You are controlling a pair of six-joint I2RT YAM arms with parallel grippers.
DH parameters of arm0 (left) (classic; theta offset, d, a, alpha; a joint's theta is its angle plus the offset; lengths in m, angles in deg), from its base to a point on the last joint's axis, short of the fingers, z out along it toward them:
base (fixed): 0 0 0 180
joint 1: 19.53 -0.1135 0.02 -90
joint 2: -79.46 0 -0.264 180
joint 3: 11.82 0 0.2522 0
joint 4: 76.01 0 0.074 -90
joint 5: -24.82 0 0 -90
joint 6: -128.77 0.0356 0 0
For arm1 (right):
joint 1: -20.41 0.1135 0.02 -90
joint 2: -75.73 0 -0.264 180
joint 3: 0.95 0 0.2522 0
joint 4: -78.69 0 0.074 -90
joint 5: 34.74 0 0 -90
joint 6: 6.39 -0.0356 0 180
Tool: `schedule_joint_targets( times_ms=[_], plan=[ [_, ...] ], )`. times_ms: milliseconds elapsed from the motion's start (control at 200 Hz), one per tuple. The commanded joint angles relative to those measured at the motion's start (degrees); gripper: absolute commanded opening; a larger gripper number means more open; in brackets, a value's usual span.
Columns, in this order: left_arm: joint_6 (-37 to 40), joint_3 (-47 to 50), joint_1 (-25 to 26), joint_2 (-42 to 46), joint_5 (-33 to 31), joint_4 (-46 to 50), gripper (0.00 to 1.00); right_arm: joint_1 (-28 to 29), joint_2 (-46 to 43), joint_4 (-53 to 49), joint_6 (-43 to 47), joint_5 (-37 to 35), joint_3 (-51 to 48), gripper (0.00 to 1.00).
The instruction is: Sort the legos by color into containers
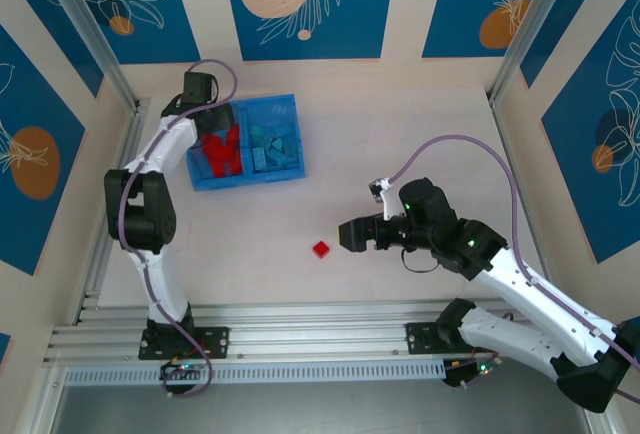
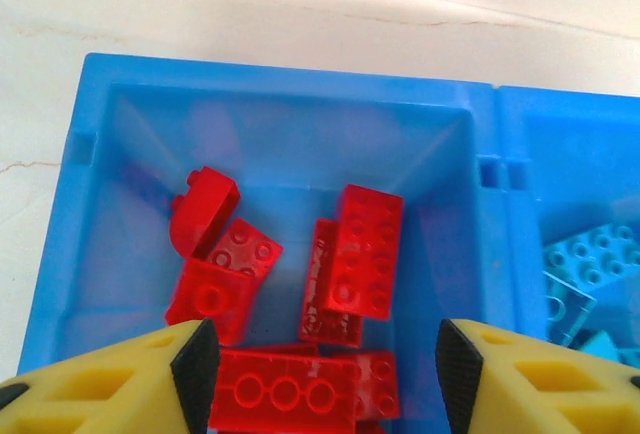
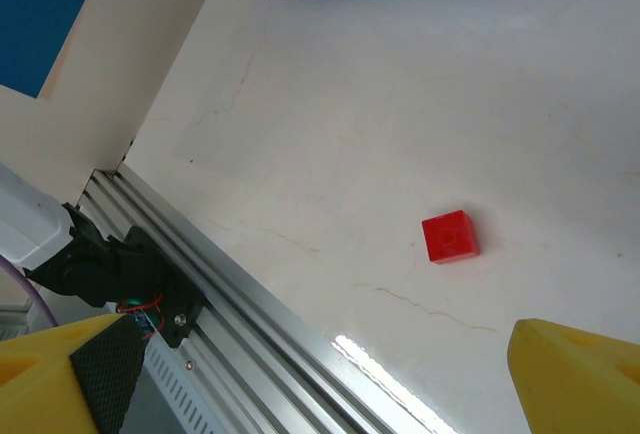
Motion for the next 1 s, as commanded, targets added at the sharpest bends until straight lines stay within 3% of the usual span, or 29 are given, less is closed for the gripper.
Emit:
schedule_joint_targets(
  times_ms=[0, 80, 170, 315, 425, 535, 610, 715, 990],
  plan=[
    [-2.78, 5.42, -0.4, 10.61, 6.76, -1.52, 0.62, 0.46, -0.52, 1.16, -1.69, 2.15, 0.42, 0.95],
    [-4.79, 12.43, 1.75, 17.97, 11.7, -3.05, 0.63, 0.54, -0.19, 4.03, -2.39, 2.28, -0.35, 0.95],
    [-5.53, 20.04, 7.59, 27.18, 11.63, -2.93, 0.63, 0.55, 0.61, 5.78, -2.91, 0.97, -0.68, 0.95],
    [-8.19, 31.54, 23.17, 41.13, 4.21, -3.88, 0.6, 0.5, 1.24, 5.89, -3.5, -2.34, -0.56, 0.95],
    [-11.09, 37.2, 34.74, 45.56, -2.6, -2.39, 0.58, 0.53, 0.38, 5.26, -3.34, -3.79, -0.97, 0.95],
    [-12.39, 41.26, 43.91, 43.91, -6.09, -2.25, 0.58, 0.37, -1.14, 4.73, -3.56, -4.2, -2.24, 0.95],
    [-10.07, 43.46, 46.88, 40.06, 0.29, -4.56, 0.6, 0.33, -2.22, 4.06, -3.91, -4.59, -2.99, 0.95],
    [-4.69, 42.52, 48.2, 32.0, 9.67, -4.64, 0.66, 0.2, -3.73, 2.83, -4.53, -5.08, -3.88, 0.95],
    [4.61, 37.75, 49.33, 19.47, 6.41, -3.72, 0.68, 0.22, -6.39, 1.28, -5.7, -6.14, -5.52, 0.95]
  ],
)
